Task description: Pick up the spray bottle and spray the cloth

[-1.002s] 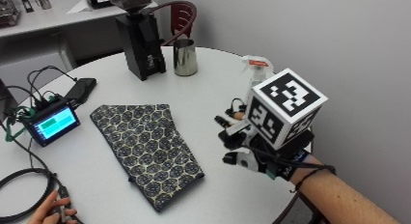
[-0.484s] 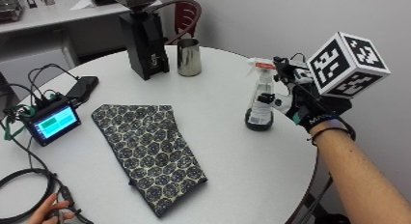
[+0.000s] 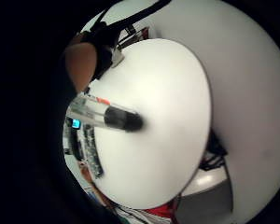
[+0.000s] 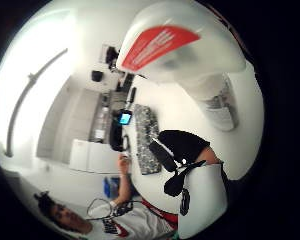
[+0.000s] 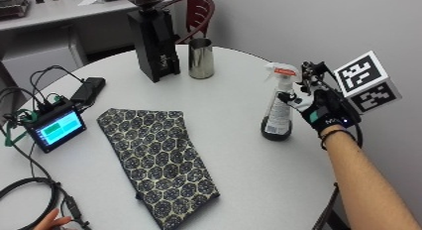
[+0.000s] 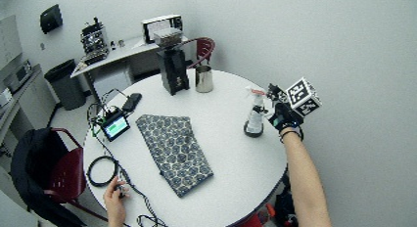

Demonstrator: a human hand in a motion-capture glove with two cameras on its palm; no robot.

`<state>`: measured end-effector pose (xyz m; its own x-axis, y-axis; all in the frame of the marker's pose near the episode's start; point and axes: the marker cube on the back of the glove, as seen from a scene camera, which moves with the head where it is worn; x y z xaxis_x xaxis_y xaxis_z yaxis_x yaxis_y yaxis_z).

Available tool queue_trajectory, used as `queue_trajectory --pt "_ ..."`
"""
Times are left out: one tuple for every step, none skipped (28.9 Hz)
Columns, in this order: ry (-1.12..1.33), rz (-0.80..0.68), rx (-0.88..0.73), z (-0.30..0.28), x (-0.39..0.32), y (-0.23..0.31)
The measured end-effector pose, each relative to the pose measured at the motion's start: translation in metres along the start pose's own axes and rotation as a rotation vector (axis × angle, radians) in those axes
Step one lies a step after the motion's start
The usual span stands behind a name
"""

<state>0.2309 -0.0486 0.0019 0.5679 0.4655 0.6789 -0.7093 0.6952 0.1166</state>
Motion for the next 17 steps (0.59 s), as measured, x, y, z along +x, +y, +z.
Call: queue_trajectory --pt "-0.02 0.002 0.003 0.001 0.004 0.001" --pt "-0.031 0.002 0.005 0.002 0.007 0.002" --pt "-0.041 0.0 0.007 0.004 0.009 0.003" --pt "-0.055 -0.004 0.006 0.005 0.01 0.003" --pt "-0.075 -0.01 0.003 0.007 0.009 0.003" --pt "-0.102 -0.018 -0.002 0.008 0.008 0.002" --pt "-0.133 -0.028 -0.008 0.01 0.005 0.002" --pt "-0.167 -0.038 -0.015 0.012 0.002 0.001" --pt "-0.202 -0.049 -0.022 0.014 -0.001 0.0" --pt "-0.237 -0.057 -0.03 0.016 -0.004 0.0" --pt "-0.269 -0.063 -0.036 0.018 -0.006 -0.001" --pt "-0.295 -0.065 -0.038 0.02 -0.008 -0.001" --pt "-0.312 -0.066 -0.037 0.022 -0.009 -0.001" --pt "-0.321 -0.067 -0.033 0.023 -0.01 -0.001" --pt "-0.324 -0.067 -0.027 0.025 -0.01 -0.001" --pt "-0.324 -0.068 -0.021 0.026 -0.01 -0.001" --pt "-0.323 -0.069 -0.016 0.026 -0.01 0.0"
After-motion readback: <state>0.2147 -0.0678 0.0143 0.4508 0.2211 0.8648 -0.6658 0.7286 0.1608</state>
